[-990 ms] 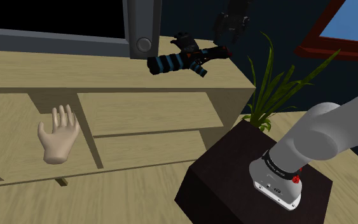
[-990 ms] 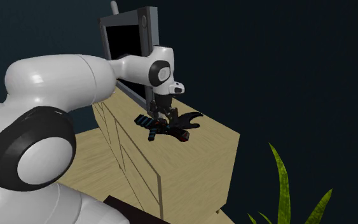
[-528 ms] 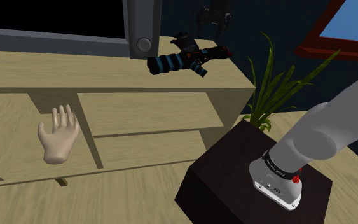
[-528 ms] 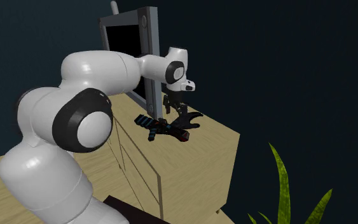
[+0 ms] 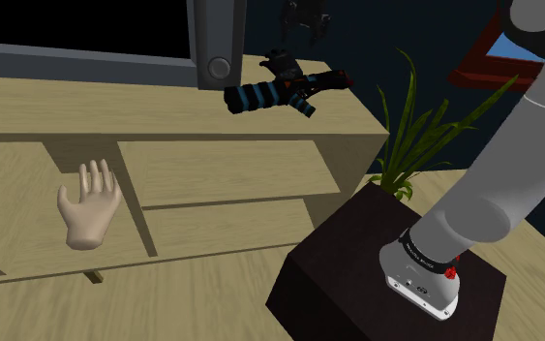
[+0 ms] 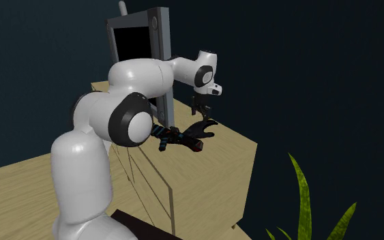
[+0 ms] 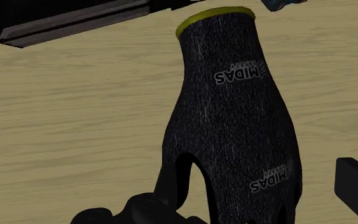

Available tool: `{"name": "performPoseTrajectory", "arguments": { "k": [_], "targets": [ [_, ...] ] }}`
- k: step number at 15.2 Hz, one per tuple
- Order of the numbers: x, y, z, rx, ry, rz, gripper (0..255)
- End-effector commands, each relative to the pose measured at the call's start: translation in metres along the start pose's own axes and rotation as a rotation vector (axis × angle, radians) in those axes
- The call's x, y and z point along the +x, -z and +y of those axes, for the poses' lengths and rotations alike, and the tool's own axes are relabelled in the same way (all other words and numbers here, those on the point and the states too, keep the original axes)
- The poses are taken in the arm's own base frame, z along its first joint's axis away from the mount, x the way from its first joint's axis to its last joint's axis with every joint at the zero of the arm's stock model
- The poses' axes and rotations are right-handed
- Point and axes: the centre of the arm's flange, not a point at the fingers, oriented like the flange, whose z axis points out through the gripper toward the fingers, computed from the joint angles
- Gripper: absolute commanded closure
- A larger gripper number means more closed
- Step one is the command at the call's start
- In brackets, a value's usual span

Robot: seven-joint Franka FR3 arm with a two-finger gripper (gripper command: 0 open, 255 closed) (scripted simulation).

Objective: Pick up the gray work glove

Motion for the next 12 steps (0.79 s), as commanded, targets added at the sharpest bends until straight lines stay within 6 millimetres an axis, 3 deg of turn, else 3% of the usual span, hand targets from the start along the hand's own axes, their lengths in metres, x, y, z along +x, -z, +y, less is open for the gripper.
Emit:
{"name": "performPoseTrajectory", "arguments": {
  "k": [1,4,5,12],
  "targets": [
    [0.029,-0.004,0.0,0.015,-0.037,0.004,0],
    [0.067,-0.008,-0.002,0.037,-0.091,0.008,0],
    [0.071,-0.008,-0.002,0.04,-0.098,0.009,0],
    [0.071,-0.048,0.004,0.04,-0.098,0.009,0]
  ]
}}
